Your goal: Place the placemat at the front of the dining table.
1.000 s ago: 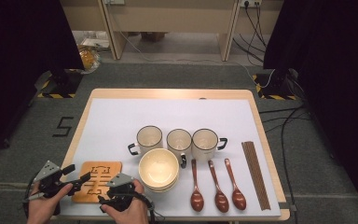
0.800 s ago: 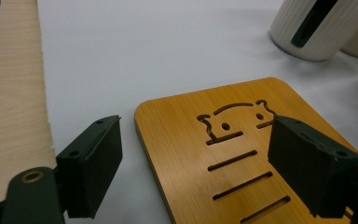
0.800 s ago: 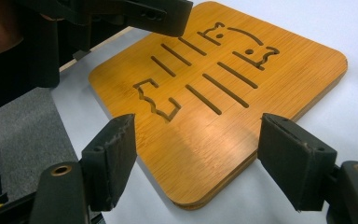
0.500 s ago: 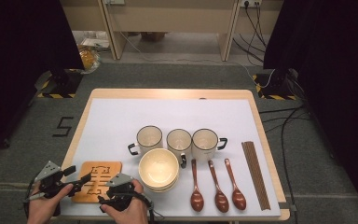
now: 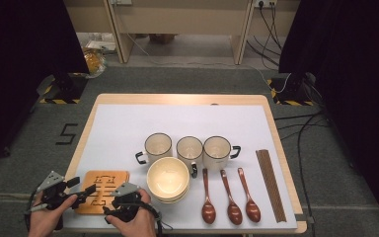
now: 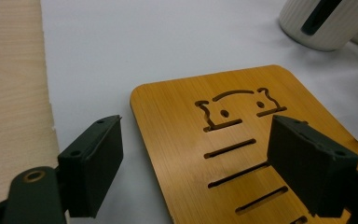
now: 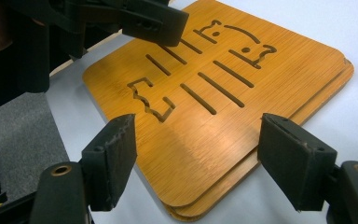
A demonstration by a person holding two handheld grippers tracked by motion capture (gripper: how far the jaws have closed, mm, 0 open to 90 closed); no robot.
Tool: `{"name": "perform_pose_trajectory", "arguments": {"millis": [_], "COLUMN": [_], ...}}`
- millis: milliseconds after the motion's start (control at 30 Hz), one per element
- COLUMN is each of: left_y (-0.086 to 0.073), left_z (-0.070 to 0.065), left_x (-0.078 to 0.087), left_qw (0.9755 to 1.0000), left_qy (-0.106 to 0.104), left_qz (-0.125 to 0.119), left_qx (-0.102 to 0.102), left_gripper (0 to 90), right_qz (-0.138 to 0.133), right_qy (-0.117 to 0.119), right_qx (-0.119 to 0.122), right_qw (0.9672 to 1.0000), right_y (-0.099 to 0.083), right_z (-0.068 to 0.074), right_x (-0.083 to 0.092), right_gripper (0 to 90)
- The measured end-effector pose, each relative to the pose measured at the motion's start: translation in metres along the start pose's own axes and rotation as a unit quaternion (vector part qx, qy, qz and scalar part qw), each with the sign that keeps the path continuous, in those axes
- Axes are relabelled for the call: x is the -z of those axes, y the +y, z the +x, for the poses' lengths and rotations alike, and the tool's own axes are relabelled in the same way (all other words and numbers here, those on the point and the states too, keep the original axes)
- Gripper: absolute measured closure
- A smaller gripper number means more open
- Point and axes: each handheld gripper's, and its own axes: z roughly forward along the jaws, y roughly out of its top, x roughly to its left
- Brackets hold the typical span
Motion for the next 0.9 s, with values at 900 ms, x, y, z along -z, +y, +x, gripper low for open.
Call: {"name": "perform_pose_trajectory", "arguments": {"millis": [900], "left_y": [0.0015], "left_z": [0.0003], "left_x": [-0.004], "left_qw": [0.9993], "left_qy": [0.015], "left_qz": [0.033], "left_qx": [0.01], "left_gripper": [21.7], "right_qz": [0.0], "right_qy": [0.0], "right_qx": [0.004], "right_qw": [1.0], "right_y": [0.0019], "right_z": [0.0009], "right_x": [-0.0031], "right_gripper": [28.5]}}
